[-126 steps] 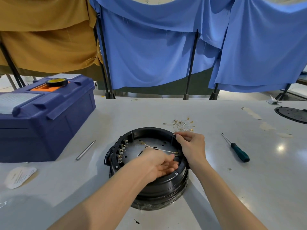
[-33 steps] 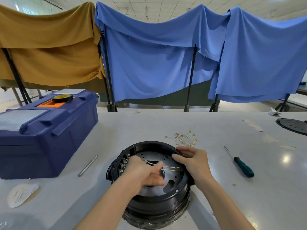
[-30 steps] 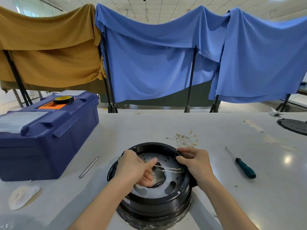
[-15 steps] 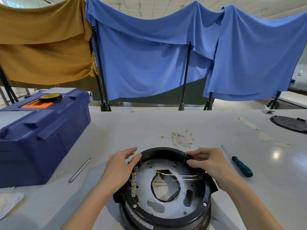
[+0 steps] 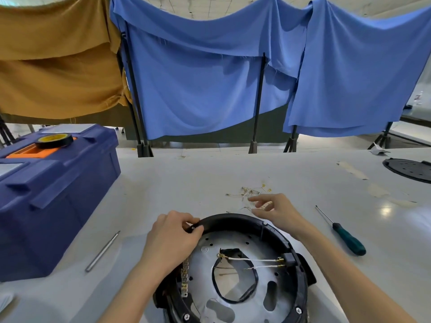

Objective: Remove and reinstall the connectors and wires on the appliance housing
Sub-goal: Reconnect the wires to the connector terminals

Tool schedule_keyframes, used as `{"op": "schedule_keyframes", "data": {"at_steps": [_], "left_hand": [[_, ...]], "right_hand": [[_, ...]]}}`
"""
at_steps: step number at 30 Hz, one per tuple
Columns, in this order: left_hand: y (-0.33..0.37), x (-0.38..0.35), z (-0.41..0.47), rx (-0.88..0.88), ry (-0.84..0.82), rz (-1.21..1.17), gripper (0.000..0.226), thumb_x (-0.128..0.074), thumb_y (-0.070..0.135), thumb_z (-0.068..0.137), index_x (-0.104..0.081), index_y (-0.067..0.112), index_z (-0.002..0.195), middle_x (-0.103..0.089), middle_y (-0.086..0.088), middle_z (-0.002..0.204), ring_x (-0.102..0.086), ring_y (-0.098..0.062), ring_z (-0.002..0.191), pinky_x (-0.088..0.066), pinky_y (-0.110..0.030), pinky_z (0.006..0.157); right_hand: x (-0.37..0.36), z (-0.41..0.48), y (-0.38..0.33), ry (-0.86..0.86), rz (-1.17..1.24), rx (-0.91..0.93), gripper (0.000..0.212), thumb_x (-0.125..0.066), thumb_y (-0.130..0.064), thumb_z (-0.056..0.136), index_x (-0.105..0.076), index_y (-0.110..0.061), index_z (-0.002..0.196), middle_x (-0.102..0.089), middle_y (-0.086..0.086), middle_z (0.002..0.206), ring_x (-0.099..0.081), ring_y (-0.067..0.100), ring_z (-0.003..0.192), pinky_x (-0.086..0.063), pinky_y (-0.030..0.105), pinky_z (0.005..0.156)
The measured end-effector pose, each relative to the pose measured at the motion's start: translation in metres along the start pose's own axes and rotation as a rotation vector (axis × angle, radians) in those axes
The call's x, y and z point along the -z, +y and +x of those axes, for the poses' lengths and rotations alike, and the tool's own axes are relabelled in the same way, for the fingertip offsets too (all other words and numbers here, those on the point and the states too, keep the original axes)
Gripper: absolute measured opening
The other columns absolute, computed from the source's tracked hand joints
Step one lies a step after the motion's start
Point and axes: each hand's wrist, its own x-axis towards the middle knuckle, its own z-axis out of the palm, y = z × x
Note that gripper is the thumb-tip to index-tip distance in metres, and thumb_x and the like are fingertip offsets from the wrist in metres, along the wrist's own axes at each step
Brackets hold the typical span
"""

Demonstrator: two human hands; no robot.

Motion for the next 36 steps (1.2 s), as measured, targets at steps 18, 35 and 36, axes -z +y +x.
{"op": "schedule_keyframes", "data": {"at_steps": [18,35,36], "left_hand": [[0.001,-0.008,0.002,-0.053,0.067,0.062,0.018,-0.057,0.046,0.087,-0.069,0.034,0.092,-0.068,0.014,0.089,-0.057,-0.016,0.094,-0.048,-0.031,0.076],[0.008,0.0,-0.007,-0.042,0.049,-0.048,0.034,-0.06,0.057,0.084,-0.07,0.032,0.104,-0.071,0.014,0.094,-0.064,-0.009,0.096,-0.053,-0.034,0.085],[0.009,0.0,-0.007,-0.046,0.058,-0.088,0.041,-0.062,0.057,0.082,-0.067,0.03,0.113,-0.07,0.015,0.098,-0.063,-0.008,0.099,-0.051,-0.035,0.089]], "right_hand": [[0.018,0.01,-0.026,0.375,0.329,0.17,0.014,-0.067,0.007,0.083,-0.071,-0.005,0.076,-0.07,0.013,0.068,-0.061,0.013,0.052,-0.052,0.023,0.055],[0.031,-0.028,-0.067,0.04,1.213,0.166,0.013,-0.061,-0.003,0.08,-0.071,-0.003,0.071,-0.061,0.012,0.072,-0.052,0.019,0.058,-0.049,0.023,0.059],[0.029,-0.029,-0.067,0.015,1.262,0.153,0.014,-0.06,-0.002,0.081,-0.07,-0.003,0.071,-0.06,0.012,0.072,-0.052,0.018,0.058,-0.049,0.023,0.059]]}}
